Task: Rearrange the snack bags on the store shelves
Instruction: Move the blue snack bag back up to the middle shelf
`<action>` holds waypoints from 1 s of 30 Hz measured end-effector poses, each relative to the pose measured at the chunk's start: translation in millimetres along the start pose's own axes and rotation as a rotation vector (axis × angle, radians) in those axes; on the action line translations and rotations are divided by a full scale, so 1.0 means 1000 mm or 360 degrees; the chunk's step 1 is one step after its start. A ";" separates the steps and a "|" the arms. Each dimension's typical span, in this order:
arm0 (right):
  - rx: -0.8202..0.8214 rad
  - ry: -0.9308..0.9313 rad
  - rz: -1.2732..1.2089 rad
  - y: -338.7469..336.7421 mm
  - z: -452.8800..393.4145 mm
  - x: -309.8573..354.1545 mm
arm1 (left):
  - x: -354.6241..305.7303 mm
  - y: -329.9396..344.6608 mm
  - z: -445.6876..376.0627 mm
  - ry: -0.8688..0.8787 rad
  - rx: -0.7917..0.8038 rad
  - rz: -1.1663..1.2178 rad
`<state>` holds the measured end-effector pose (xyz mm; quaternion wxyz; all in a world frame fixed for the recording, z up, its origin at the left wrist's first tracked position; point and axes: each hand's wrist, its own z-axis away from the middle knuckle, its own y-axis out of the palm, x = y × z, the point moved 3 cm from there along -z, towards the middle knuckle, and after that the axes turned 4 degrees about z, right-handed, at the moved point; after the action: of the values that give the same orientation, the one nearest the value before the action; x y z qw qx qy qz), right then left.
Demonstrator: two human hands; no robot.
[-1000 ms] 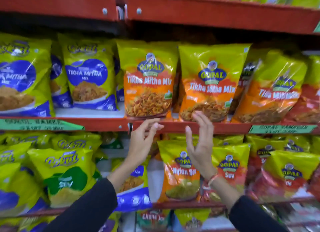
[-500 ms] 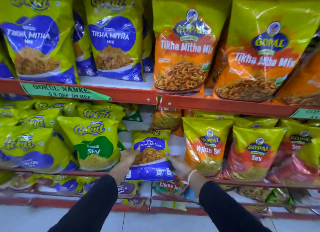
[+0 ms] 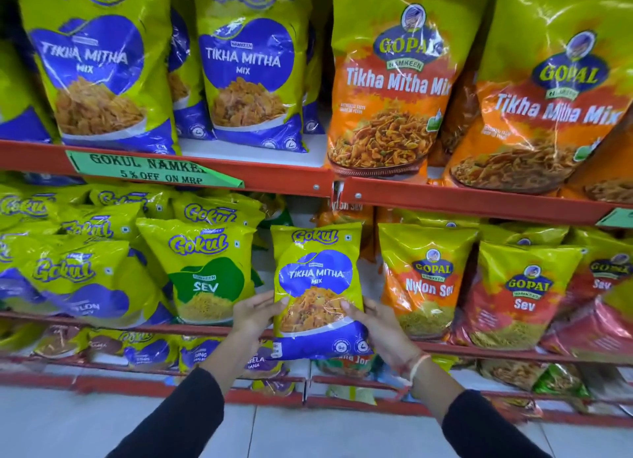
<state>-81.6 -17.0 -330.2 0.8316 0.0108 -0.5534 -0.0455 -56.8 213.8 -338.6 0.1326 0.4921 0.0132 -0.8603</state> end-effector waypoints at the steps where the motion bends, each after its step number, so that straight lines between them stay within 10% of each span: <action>1: 0.0018 -0.0003 0.0003 -0.001 0.005 0.002 | -0.001 -0.002 0.006 0.0026 0.0035 0.0003; 30: 0.0125 -0.1181 0.0272 0.075 0.049 0.264 | -0.269 -0.032 0.110 0.1247 0.0198 0.0171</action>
<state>-20.4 36.6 -62.9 0.5746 -0.0207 -0.8170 0.0444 -28.4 285.3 -56.9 0.1323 0.7901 -0.0151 -0.5984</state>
